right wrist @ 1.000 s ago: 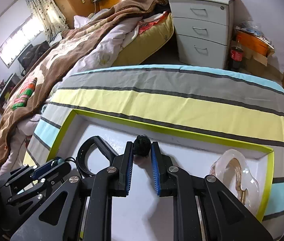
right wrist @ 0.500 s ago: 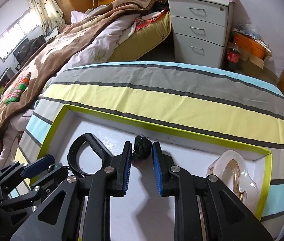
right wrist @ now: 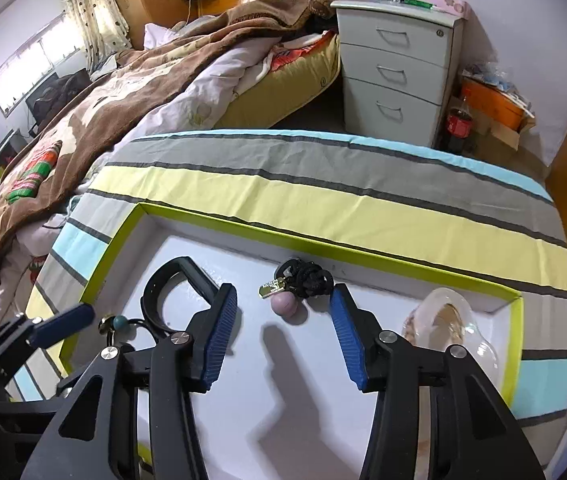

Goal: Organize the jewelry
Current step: 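Open the left gripper over the box while the right gripper releases the pink-bead hair tie inside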

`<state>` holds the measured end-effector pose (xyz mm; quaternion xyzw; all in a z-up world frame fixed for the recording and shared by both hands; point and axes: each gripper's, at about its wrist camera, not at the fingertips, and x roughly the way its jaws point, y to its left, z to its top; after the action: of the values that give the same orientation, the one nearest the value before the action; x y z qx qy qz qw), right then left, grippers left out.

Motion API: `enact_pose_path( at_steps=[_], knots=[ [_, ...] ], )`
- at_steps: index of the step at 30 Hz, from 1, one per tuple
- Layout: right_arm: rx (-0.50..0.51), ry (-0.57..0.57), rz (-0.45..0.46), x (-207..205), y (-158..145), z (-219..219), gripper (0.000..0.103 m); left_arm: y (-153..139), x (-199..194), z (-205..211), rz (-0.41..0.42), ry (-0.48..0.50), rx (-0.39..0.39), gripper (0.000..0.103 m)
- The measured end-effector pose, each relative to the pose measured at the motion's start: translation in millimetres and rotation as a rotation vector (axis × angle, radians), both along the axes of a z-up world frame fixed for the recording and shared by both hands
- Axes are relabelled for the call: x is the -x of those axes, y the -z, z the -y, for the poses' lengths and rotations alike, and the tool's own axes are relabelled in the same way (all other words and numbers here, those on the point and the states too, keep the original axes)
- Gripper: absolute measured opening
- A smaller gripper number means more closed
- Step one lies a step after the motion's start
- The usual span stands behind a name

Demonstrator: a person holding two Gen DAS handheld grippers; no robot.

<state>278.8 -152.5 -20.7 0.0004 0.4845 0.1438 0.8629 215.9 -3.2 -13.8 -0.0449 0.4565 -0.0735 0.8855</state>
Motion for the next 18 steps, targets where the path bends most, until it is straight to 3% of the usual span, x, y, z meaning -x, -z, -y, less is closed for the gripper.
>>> enact_pose_path(
  at_steps=[18],
  knots=[
    [-0.057, 0.046, 0.095, 52, -40, 11, 0.049, -36, 45, -4, 0.083, -0.001, 0.006, 0.068]
  ],
)
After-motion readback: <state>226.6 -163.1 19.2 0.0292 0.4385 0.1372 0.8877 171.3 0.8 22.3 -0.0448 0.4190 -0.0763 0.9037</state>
